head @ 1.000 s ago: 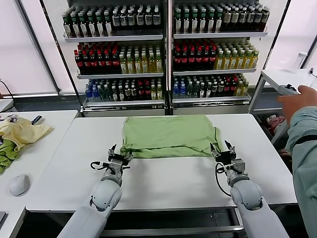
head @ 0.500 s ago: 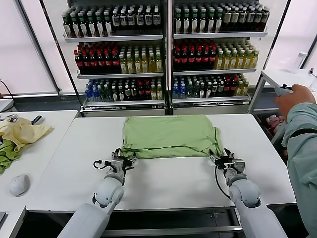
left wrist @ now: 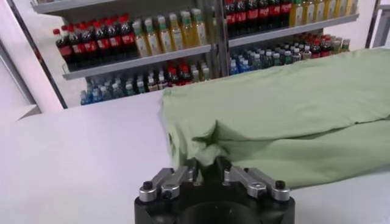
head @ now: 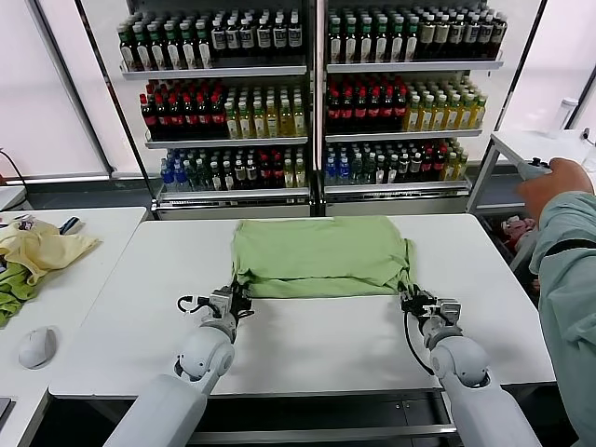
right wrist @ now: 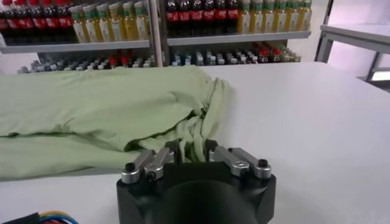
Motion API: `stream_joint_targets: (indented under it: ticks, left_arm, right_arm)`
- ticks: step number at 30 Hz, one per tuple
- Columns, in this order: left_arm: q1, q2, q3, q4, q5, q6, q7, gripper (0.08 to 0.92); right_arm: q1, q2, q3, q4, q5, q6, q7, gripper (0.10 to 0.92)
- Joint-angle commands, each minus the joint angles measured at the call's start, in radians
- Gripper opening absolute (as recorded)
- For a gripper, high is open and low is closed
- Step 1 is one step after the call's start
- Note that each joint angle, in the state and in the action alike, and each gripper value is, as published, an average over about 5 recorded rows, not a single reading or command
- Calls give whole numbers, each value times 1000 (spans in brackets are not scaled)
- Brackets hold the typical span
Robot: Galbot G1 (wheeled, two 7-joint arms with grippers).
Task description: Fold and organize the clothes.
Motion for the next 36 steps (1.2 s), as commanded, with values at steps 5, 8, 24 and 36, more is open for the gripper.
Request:
stream_joint_targets:
  ticks: [5,8,24,36]
  left_arm:
    - [44,40,-11,-36,-20,20,7,91]
    - [78,53,-20,-90,-23,35,9,88]
    - [445,194,-93,-497,19,47,7,88]
    - [692,275,-187,-651,34,47,2,88]
  right_arm:
    - [-95,-42,16,80,14,-27,-50,184]
    - [-143,-61,29,129,13,-36,-60,184]
    - [-479,-140,165,453,-18,-71,-99,184]
    - [-643,-118,222,567,-145,-77,-136,184]
